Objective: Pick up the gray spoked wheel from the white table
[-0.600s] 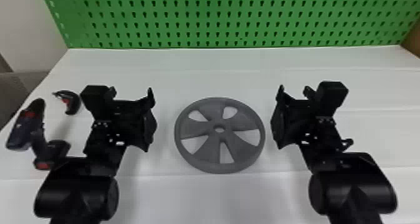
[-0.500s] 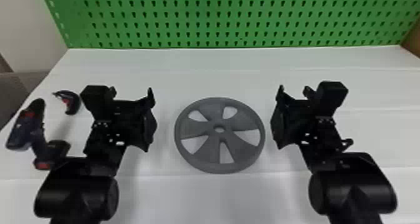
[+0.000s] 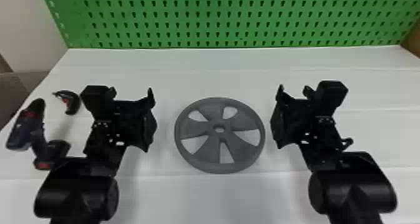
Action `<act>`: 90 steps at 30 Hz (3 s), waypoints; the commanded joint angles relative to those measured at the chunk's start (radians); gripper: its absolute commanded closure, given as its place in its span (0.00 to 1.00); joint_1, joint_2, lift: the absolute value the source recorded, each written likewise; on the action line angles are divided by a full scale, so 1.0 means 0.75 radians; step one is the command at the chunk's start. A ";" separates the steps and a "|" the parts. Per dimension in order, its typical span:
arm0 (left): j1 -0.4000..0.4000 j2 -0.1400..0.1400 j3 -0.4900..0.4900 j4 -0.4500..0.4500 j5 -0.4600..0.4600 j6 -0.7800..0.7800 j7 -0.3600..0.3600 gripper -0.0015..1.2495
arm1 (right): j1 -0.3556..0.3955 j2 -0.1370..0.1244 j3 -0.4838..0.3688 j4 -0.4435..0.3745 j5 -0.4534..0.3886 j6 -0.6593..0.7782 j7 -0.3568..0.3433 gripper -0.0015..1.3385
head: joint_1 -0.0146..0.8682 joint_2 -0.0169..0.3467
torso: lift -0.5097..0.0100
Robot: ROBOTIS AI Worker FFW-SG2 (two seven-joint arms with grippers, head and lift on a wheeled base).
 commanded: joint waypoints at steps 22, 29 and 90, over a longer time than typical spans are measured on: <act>0.005 0.000 0.010 -0.004 0.004 0.000 0.000 0.10 | -0.105 -0.023 -0.002 -0.110 -0.006 0.342 0.000 0.39 | 0.89 0.14 | 0.77; 0.007 0.000 0.012 -0.006 0.004 0.000 0.000 0.10 | -0.248 -0.035 -0.004 -0.196 -0.027 0.792 0.000 0.42 | 0.89 0.14 | 0.77; -0.009 0.039 -0.029 -0.012 0.000 0.045 0.000 0.10 | -1.019 -0.180 0.219 0.654 -0.423 1.957 0.000 0.38 | 0.89 0.14 | 0.77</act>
